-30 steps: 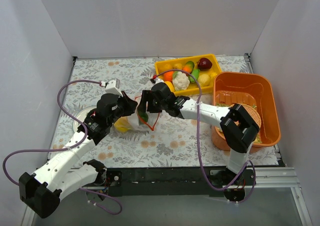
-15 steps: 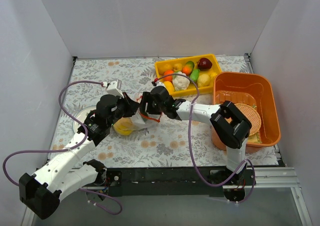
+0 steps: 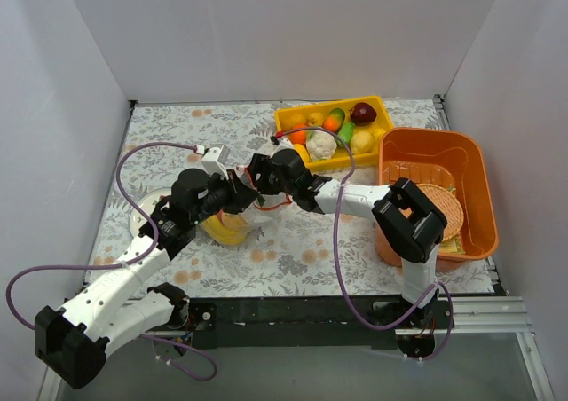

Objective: Open the zip-top bag and remove the fake food

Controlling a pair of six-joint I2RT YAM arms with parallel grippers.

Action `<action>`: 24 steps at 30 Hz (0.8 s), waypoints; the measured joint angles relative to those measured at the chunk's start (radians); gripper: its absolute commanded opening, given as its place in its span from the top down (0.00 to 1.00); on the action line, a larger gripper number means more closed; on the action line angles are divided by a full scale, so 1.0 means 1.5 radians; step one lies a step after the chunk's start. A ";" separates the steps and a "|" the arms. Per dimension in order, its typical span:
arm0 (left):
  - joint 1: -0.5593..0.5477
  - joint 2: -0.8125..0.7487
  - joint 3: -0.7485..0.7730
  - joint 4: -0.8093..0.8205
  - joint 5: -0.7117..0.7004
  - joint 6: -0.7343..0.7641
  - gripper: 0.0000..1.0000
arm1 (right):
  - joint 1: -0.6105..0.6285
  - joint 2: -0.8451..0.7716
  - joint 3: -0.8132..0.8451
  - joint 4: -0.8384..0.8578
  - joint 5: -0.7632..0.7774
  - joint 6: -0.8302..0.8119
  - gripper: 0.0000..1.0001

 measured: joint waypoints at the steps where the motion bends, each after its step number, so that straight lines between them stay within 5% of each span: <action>1: 0.000 0.000 -0.002 0.001 0.009 0.005 1.00 | 0.000 0.001 0.000 0.005 -0.002 0.000 0.27; 7: 0.000 0.000 -0.002 0.002 0.050 0.028 1.00 | 0.000 0.003 -0.022 0.081 -0.010 -0.001 0.21; 24: 0.000 -0.022 -0.011 -0.006 0.008 0.050 1.00 | -0.001 0.008 -0.114 0.230 -0.112 -0.027 0.50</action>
